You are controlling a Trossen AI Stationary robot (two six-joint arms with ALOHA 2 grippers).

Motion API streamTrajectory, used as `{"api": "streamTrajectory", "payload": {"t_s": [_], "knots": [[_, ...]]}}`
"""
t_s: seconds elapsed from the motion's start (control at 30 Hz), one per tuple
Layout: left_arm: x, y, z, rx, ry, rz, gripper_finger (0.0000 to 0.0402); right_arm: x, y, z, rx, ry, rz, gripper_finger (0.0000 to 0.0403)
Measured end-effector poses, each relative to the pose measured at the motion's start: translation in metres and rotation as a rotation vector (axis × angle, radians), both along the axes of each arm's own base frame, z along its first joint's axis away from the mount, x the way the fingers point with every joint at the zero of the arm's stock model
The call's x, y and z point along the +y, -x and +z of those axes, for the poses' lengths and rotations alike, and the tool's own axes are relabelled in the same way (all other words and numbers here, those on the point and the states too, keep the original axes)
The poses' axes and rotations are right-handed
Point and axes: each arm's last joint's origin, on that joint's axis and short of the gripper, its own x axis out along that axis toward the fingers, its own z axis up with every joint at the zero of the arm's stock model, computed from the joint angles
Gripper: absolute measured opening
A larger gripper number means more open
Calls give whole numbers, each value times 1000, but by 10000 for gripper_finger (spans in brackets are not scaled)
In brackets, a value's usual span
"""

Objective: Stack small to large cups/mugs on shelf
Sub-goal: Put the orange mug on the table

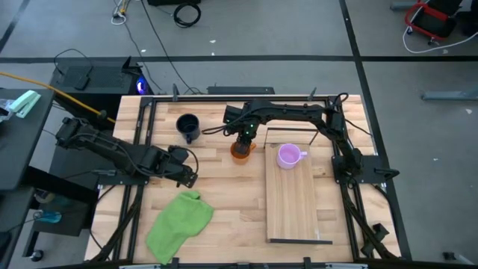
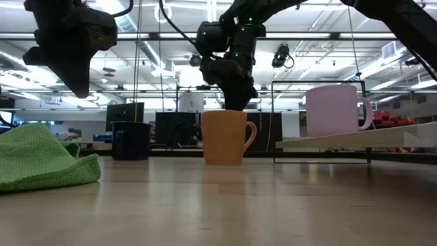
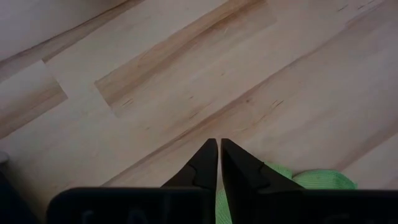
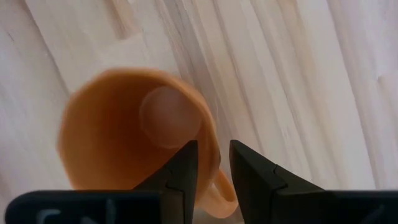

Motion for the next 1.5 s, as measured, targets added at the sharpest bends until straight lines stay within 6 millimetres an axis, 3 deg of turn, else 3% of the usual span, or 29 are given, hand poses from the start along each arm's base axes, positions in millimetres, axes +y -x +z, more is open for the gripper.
{"api": "streamTrajectory", "payload": {"t_s": [0.2, 0.77, 1.5], "knots": [[0, 0, 0, 0, -1, -1, 26, 1, 3, -17, 33, -9, -5, 100], [0, -2, 0, -20, -14, 5, 23, 0, -2, -15, -19, 0, -22, 98], [0, -2, 1, -31, -25, 9, 24, 0, 1, -15, 11, -5, -16, 52]]}}
